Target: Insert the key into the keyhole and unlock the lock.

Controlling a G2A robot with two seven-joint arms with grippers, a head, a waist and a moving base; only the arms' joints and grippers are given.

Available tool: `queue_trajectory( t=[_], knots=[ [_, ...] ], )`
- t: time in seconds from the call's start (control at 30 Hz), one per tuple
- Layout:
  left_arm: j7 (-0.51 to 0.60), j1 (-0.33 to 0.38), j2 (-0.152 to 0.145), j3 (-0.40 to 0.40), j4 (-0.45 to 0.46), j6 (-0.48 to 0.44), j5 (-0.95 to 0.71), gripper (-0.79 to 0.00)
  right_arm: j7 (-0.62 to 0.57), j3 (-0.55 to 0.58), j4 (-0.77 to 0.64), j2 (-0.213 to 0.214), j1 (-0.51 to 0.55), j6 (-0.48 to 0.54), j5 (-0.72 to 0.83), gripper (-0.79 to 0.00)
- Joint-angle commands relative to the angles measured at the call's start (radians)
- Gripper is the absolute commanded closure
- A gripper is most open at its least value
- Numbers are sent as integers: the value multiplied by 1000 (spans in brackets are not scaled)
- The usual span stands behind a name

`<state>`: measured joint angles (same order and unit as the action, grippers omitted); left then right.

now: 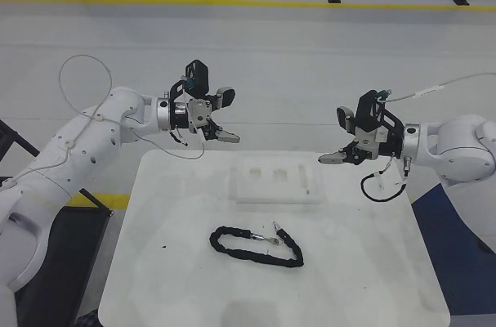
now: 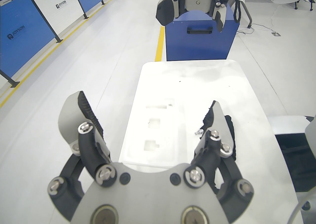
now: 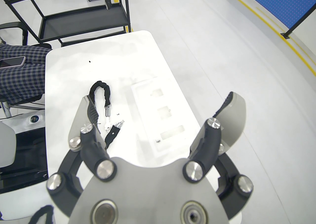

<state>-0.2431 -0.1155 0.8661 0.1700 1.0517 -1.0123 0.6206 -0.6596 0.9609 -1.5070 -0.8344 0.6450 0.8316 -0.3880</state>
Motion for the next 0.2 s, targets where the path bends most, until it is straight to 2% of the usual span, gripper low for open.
queue_trajectory(
  t=[0.0, 0.17],
  knots=[
    [0, 0, 0, 0, 0, 0, 0, -785, 0, 0, 0, 0, 0, 0, 0, -784],
    [0, 0, 0, 0, 0, 0, 0, -785, 0, 0, 0, 0, 0, 0, 0, -784]
  ],
)
